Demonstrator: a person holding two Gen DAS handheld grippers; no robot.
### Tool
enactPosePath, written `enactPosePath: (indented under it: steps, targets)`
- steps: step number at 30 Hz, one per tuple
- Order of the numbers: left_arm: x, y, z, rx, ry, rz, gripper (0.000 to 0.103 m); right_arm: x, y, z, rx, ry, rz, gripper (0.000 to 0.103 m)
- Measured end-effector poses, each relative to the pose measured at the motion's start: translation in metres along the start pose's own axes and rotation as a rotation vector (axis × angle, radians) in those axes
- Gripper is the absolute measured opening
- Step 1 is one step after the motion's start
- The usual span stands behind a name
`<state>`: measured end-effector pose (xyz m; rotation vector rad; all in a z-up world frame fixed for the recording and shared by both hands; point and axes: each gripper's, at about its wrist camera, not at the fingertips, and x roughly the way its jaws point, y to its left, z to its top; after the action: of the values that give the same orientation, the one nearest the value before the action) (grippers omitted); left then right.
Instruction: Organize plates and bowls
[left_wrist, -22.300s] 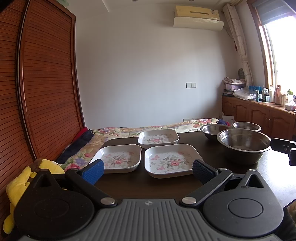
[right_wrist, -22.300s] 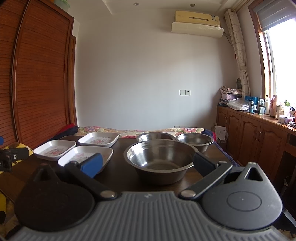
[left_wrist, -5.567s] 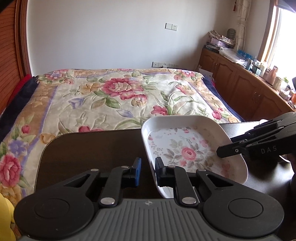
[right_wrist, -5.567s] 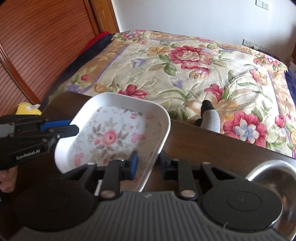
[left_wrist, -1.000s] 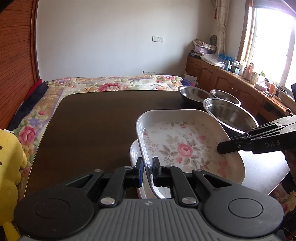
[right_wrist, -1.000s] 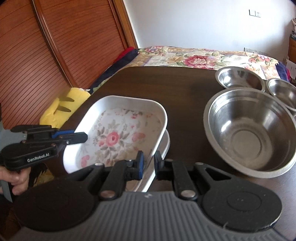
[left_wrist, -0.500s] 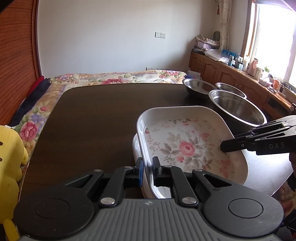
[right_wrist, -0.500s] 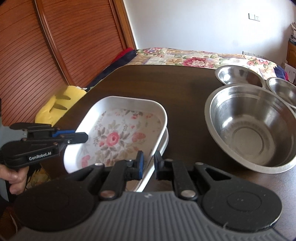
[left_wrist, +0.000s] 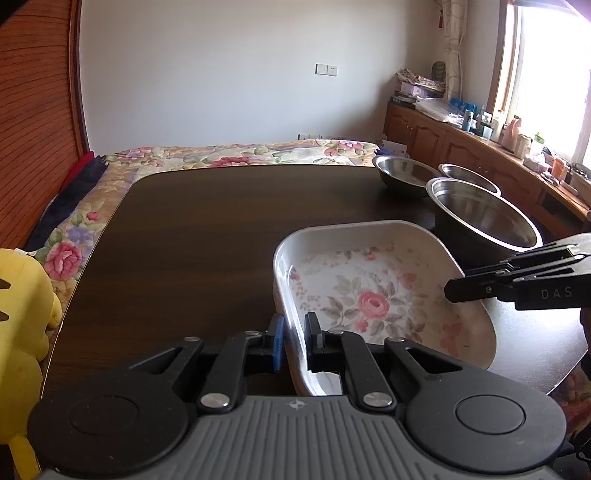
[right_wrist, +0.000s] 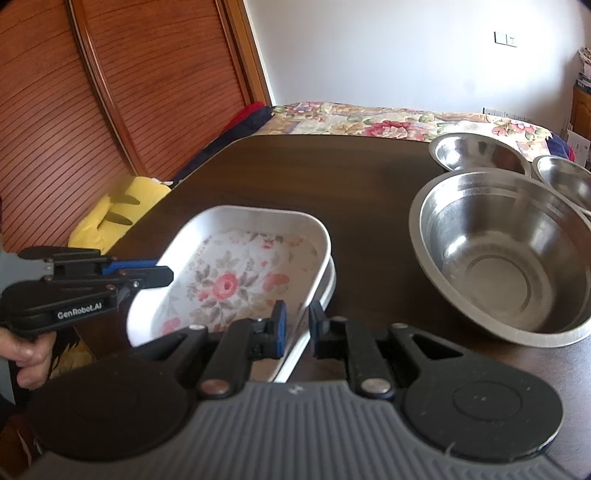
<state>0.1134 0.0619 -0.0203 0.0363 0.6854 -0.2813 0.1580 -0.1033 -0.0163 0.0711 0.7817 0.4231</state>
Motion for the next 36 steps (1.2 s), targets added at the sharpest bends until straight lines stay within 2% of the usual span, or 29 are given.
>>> enactPosePath:
  steps: [5, 10, 12, 25, 26, 27, 28, 30, 32, 36]
  targets:
    - [-0.009, -0.006, 0.005, 0.008, -0.041, -0.004, 0.04, -0.007, 0.001, -0.004, -0.019, -0.031, 0.002, 0.016]
    - [-0.019, -0.02, 0.009, 0.042, -0.078, -0.007, 0.052, -0.028, 0.006, -0.005, -0.067, -0.1, -0.015, 0.016]
    - [-0.023, -0.028, 0.01, 0.059, -0.099, -0.013, 0.062, -0.035, 0.006, -0.005, -0.083, -0.125, -0.024, 0.016]
    - [-0.032, -0.074, 0.017, 0.142, -0.185, -0.055, 0.089, -0.076, -0.03, -0.013, -0.074, -0.246, -0.128, 0.017]
    - [-0.031, -0.078, 0.018, 0.145, -0.193, -0.059, 0.095, -0.078, -0.033, -0.014, -0.068, -0.253, -0.14, 0.018]
    - [-0.03, -0.082, 0.019, 0.149, -0.204, -0.063, 0.099, -0.08, -0.037, -0.015, -0.06, -0.258, -0.146, 0.027]
    - [-0.028, -0.087, 0.02, 0.151, -0.216, -0.068, 0.1, -0.082, -0.042, -0.015, -0.049, -0.263, -0.148, 0.04]
    - [-0.023, -0.097, 0.024, 0.156, -0.224, -0.081, 0.101, -0.087, -0.05, -0.017, -0.038, -0.276, -0.16, 0.049]
    - [-0.016, -0.105, 0.028, 0.159, -0.232, -0.096, 0.103, -0.09, -0.058, -0.019, -0.043, -0.287, -0.189, 0.05]
    - [-0.001, -0.122, 0.035, 0.166, -0.244, -0.105, 0.103, -0.093, -0.079, -0.021, -0.019, -0.307, -0.219, 0.06]
